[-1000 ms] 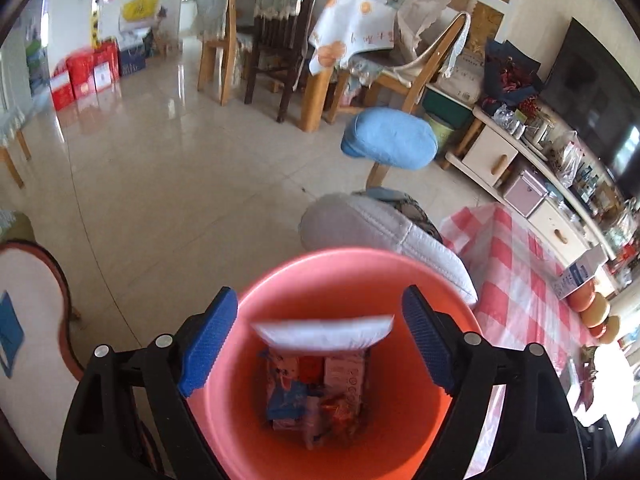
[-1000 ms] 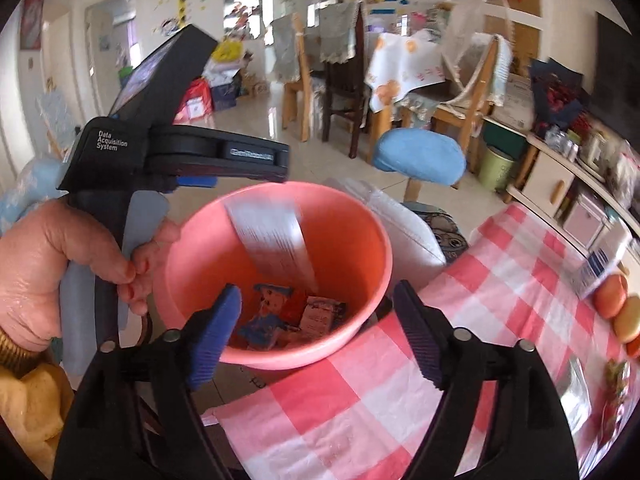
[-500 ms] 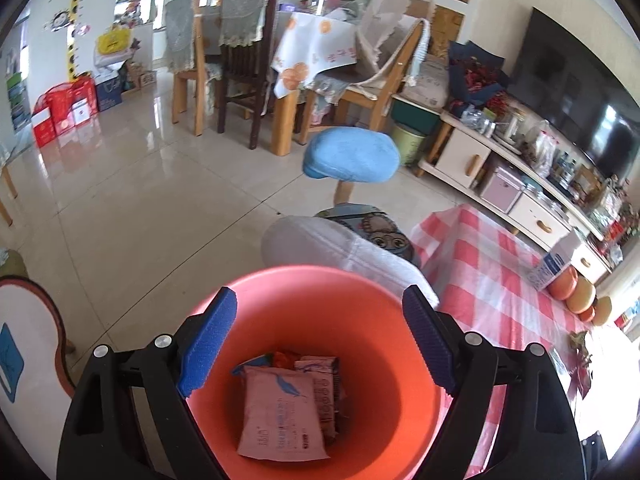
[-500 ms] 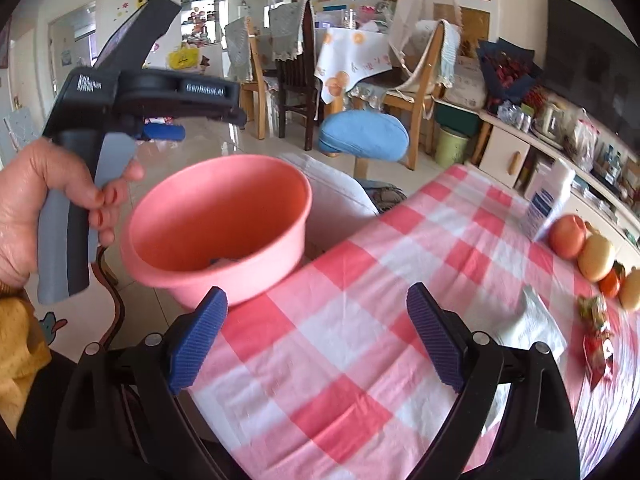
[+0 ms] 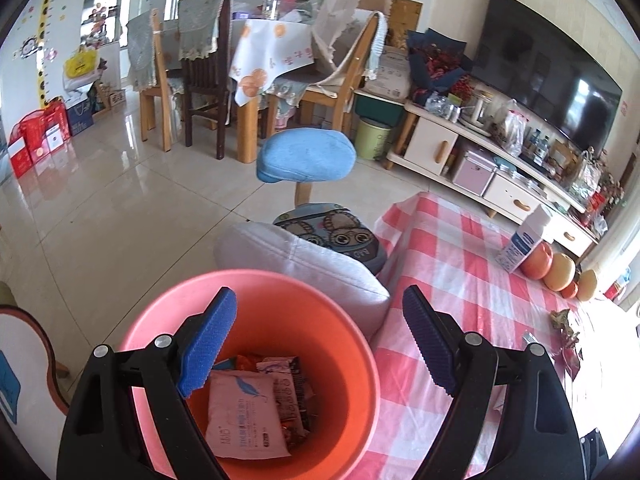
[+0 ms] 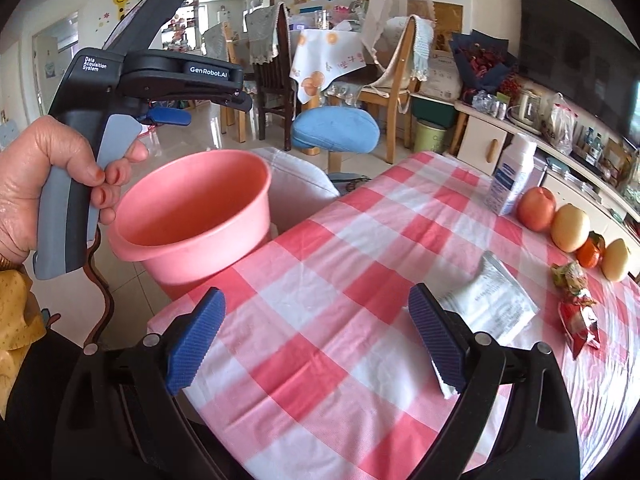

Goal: Collect trash
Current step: 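Move both tools back over the table toward the remaining wrappers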

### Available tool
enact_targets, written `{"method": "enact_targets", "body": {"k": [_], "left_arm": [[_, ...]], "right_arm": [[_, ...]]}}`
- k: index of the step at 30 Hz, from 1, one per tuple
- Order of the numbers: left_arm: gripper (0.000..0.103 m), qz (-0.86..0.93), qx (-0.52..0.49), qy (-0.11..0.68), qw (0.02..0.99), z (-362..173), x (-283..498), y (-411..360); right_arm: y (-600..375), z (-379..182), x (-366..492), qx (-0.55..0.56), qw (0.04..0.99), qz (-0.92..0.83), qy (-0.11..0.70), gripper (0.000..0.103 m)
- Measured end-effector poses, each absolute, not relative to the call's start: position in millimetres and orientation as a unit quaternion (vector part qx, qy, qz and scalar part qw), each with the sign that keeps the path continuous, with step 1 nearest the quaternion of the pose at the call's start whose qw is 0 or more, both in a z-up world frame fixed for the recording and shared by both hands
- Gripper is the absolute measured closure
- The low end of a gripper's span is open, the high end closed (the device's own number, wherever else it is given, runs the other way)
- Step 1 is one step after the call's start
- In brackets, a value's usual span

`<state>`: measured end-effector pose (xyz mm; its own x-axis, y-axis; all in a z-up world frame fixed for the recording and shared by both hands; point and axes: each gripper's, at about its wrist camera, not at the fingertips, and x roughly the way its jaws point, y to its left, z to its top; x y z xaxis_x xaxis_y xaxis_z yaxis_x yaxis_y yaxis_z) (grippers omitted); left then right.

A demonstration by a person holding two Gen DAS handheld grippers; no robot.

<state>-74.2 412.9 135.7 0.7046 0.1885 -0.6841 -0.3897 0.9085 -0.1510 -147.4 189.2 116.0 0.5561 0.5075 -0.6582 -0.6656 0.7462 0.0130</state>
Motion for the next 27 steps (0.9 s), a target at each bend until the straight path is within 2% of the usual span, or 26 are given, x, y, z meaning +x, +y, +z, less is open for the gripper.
{"method": "enact_targets", "body": {"k": [27], "left_arm": [[0.018,0.09,-0.069,0.367,0.923,151,-42,318]], "right_arm": [[106,117,-141,-0.093,0.89,0.299,0.332,0.01]]}}
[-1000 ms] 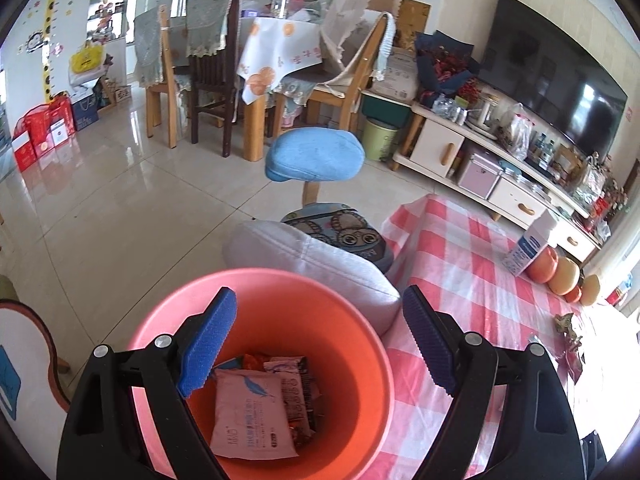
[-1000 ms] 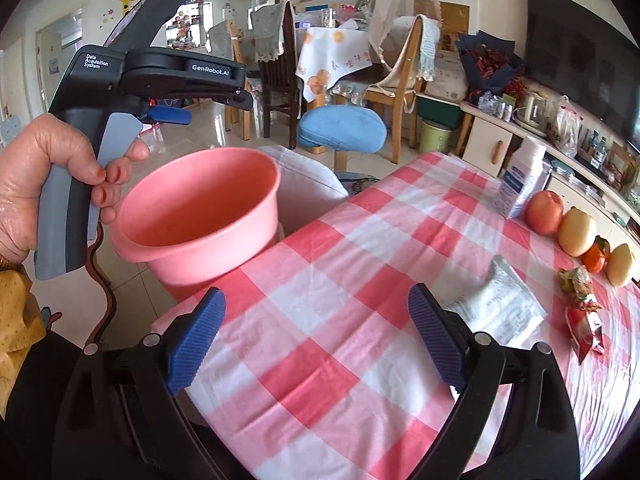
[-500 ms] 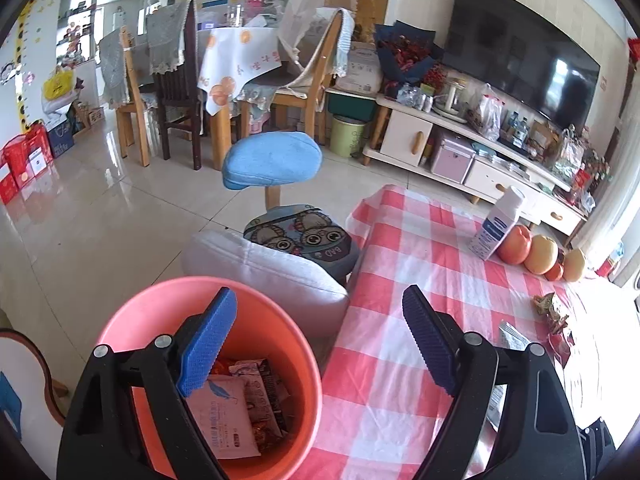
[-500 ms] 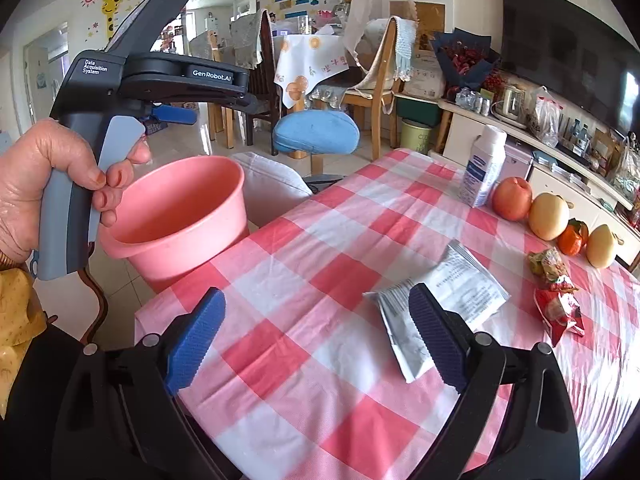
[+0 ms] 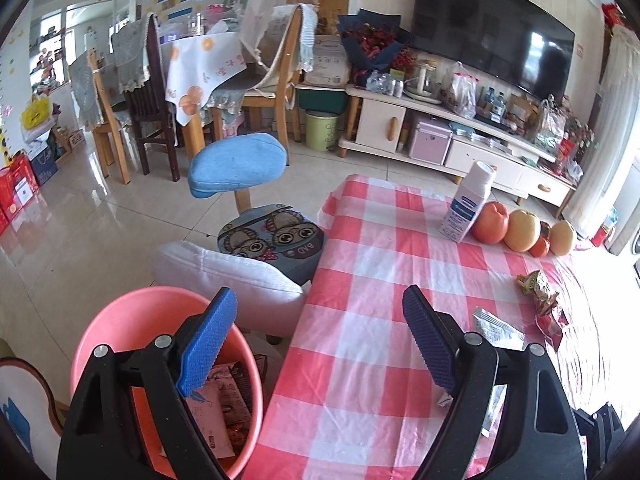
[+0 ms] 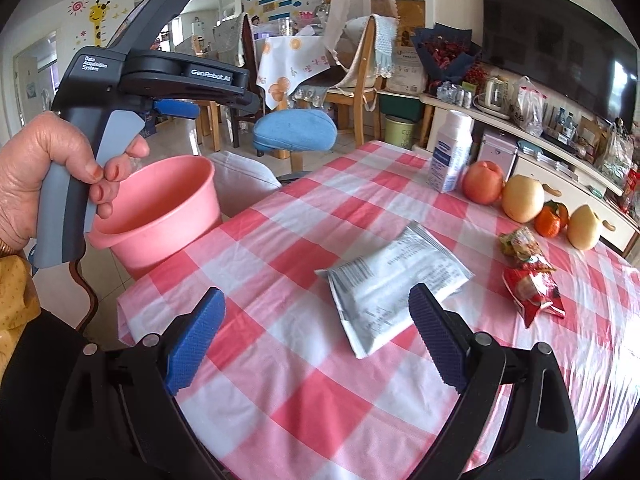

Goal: Collect trash
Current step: 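Move both tools back over the table toward the remaining wrappers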

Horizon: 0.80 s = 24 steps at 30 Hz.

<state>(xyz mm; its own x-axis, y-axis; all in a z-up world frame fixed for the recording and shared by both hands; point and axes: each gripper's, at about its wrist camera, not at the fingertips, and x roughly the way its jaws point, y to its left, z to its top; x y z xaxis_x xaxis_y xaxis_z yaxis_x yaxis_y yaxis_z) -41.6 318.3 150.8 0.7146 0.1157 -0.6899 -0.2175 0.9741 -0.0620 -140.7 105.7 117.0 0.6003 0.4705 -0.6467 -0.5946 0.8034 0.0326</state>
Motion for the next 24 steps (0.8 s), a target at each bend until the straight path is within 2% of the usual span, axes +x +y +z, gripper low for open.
{"method": "enact_targets", "body": {"k": [8,24], "left_arm": [[0.015,0.072,-0.043,0.372,0.924,151,-33,289],[0.015,0.019,0.003,0.383,0.923,153,-14,223]], "right_arm": [[82,116,-134,-0.075,0.894,0.288,0.334,0.01],[37,113,-118,-0.038,0.902,0.264,0.339,0.01]]}}
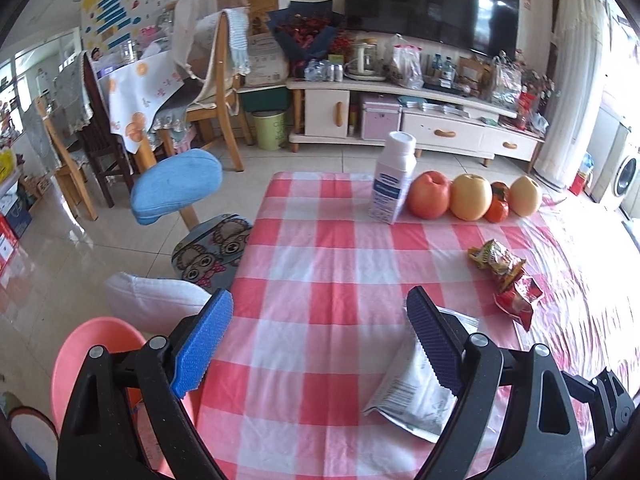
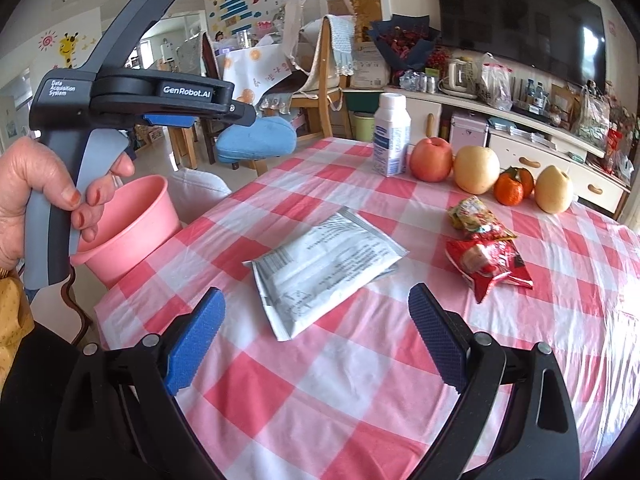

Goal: Collect trash
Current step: 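Move both tools back over the table toward the remaining wrappers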

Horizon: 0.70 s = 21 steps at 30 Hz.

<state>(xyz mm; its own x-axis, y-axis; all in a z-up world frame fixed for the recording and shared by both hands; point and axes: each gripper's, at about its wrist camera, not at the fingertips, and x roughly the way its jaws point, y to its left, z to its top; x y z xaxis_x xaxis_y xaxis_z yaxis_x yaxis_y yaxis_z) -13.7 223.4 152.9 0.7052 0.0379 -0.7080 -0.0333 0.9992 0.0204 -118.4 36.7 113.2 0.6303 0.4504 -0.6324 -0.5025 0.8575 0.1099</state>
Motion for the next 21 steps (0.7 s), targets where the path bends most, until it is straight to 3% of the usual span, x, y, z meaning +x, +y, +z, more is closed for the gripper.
{"method": "enact_targets", "body": {"k": [14,21], "left_arm": [[0.015,-0.018,0.037,0.396,0.917,147,2,167],[0.015,-0.04,0.076,0.406,0.91,141,12,136]], "right_arm": [[-14,114,-96,0.001,0.913,0.229,0.337,0.01],[-64,98,-65,0.088,0.903,0.209,0.365,0.01]]}}
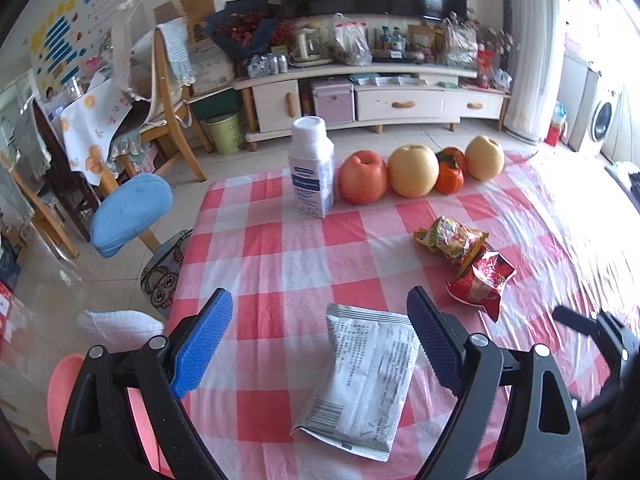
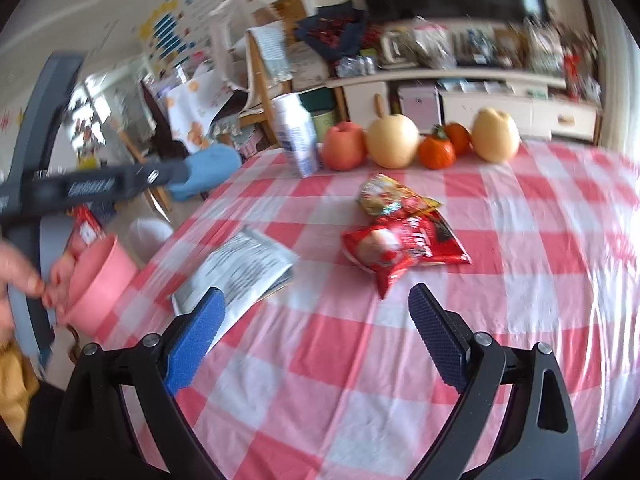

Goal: Collect trash
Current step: 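Move both tools back over the table toward the remaining wrappers, then close the left tool on the yellow snack bag while the right tool grasps the red tea packet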

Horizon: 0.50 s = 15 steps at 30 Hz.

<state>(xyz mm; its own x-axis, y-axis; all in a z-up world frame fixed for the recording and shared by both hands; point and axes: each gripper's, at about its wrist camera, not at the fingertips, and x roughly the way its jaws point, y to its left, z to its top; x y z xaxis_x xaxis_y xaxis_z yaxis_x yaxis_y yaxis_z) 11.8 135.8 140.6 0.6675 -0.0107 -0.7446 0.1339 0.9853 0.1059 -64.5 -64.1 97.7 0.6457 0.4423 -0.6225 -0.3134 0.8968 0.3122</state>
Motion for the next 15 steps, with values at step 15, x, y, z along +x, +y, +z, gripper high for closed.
{"method": "enact_targets", "body": {"k": [15], "left_arm": [[0.015,-0.039,0.097,0.433,0.895,126,22,126]], "right_arm": [[-43,80,18,-0.027,0.898,0.22,0.379,0.045]]}}
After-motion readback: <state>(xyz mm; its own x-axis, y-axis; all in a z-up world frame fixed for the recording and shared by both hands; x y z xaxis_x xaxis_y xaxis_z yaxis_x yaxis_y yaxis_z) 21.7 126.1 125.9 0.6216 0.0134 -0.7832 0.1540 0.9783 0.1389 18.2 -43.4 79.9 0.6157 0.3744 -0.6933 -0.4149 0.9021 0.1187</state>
